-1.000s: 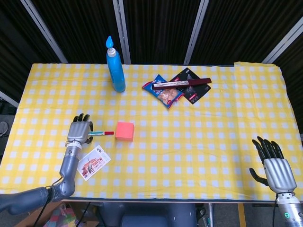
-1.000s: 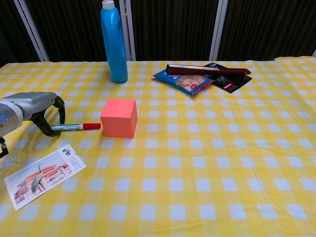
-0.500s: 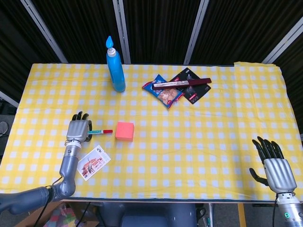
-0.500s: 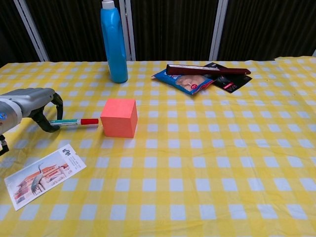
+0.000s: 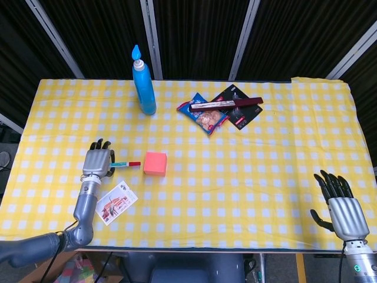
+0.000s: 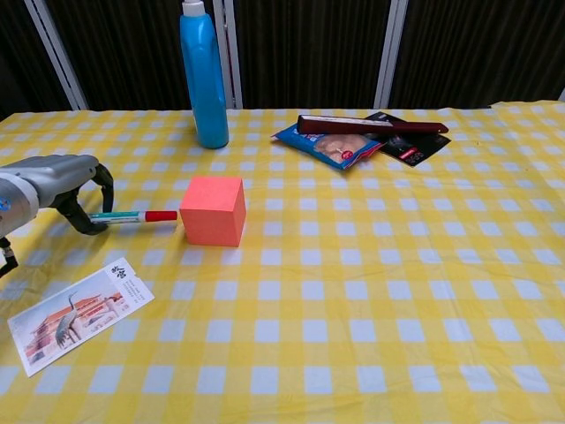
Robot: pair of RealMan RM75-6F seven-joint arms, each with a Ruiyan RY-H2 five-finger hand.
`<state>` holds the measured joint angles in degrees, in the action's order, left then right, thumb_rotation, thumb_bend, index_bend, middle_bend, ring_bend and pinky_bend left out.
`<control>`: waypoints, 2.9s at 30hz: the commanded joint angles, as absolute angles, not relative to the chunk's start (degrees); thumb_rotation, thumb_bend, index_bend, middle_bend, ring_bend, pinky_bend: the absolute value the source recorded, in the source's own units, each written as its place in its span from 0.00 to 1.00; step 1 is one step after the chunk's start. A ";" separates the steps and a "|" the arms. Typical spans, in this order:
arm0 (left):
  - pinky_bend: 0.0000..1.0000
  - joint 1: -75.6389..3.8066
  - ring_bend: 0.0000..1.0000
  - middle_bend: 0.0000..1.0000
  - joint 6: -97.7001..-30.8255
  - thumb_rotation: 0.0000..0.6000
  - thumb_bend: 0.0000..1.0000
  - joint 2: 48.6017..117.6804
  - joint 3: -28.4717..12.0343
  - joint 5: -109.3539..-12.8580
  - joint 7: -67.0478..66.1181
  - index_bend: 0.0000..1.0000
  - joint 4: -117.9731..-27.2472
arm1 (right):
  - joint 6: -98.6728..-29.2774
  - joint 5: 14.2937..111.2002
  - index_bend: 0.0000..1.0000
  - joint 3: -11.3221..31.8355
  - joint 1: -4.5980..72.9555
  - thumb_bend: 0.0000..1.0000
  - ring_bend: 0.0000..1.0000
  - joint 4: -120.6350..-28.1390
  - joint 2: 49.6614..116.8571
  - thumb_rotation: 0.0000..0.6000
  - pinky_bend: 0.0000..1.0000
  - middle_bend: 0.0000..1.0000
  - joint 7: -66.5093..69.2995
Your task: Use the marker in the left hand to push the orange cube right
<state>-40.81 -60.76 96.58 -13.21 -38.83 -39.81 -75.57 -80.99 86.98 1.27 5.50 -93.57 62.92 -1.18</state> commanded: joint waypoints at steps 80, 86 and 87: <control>0.11 -58.04 0.00 0.14 -63.63 1.00 0.46 111.41 -21.28 -27.65 -54.39 0.59 -74.15 | -81.33 86.77 0.00 1.32 5.06 0.38 0.00 -94.02 62.29 1.00 0.00 0.00 0.95; 0.11 -58.98 0.00 0.14 -62.69 1.00 0.46 111.68 -21.37 -26.47 -54.75 0.59 -73.99 | -81.30 86.52 0.00 1.39 5.00 0.38 0.00 -94.18 62.22 1.00 0.00 0.00 1.20; 0.11 -59.26 0.00 0.14 -62.42 1.00 0.46 111.91 -21.49 -26.28 -54.73 0.59 -73.85 | -81.26 86.42 0.00 1.41 4.99 0.38 0.00 -94.22 62.19 1.00 0.00 0.00 1.37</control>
<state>-59.03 -62.65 111.71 -21.38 -26.46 -54.72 -74.00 -81.28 86.49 1.39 5.01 -94.19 62.21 1.27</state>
